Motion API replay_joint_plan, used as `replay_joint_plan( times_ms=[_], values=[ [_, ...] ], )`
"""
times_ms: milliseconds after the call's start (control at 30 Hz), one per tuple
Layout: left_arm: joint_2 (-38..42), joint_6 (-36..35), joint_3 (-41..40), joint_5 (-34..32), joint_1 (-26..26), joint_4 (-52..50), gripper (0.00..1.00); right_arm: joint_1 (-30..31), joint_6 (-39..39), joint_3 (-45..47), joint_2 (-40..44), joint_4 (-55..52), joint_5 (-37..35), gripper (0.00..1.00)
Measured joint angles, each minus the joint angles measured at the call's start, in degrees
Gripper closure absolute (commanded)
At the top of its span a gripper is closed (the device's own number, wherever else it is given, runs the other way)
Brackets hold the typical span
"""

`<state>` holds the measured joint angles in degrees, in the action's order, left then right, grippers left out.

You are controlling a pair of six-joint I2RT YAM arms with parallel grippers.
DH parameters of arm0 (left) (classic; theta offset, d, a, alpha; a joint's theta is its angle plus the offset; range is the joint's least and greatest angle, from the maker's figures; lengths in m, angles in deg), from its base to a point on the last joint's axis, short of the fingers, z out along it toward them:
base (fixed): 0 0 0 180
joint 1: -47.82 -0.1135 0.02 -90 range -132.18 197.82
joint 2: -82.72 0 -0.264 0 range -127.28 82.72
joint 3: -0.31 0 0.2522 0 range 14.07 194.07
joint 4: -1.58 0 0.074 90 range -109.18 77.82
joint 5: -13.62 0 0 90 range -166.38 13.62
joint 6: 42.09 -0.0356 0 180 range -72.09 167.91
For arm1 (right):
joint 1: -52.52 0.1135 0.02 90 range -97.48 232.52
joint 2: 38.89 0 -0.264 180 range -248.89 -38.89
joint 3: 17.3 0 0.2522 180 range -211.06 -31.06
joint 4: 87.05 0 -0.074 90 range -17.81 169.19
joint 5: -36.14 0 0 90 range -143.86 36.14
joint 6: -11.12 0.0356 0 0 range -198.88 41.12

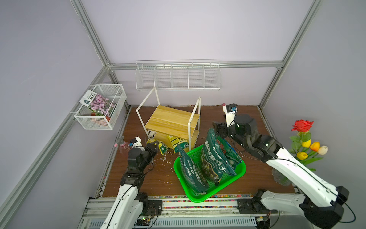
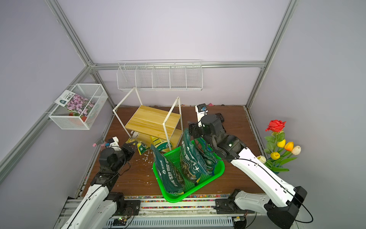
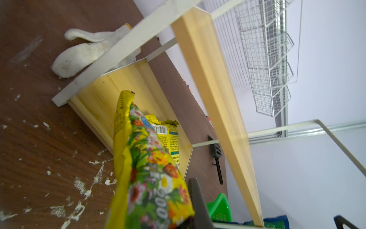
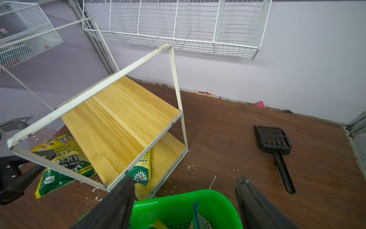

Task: Take down the fertilizer bag from the shelf
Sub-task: Pick up the fertilizer bag from the shelf.

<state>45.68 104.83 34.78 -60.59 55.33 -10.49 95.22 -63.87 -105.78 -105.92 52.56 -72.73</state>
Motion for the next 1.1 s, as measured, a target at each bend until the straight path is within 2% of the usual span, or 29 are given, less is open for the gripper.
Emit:
replay_joint_plan(
  times_ms=[233, 500, 733, 967, 1100],
  values=[
    [3.45, -7.43, 14.23, 4.5, 0.0, -10.67, 1.0, 0.9, -1.88, -1.03, 0.02, 0.17, 5.49, 0.17],
    [2.16, -9.03, 26.4, 9.14, 0.02, -13.73, 1.0, 13.33, -12.15, -2.4, -0.17, 3.23, 7.69, 0.17],
    [1.03, -4.37, 30.88, 12.68, 0.74, -10.47, 1.0, 21.0, -20.31, -8.35, -4.48, 6.86, 8.39, 0.16],
    [-0.76, 4.22, 30.95, 12.74, 1.6, -7.89, 1.0, 28.11, -30.95, -9.27, -11.43, 11.19, 3.76, 0.13],
    [-0.83, 7.76, 29.81, 12.74, 2.16, -6.88, 1.0, 29.9, -36.68, -10.34, -16.63, 13.38, 0.9, 0.13]
  ],
)
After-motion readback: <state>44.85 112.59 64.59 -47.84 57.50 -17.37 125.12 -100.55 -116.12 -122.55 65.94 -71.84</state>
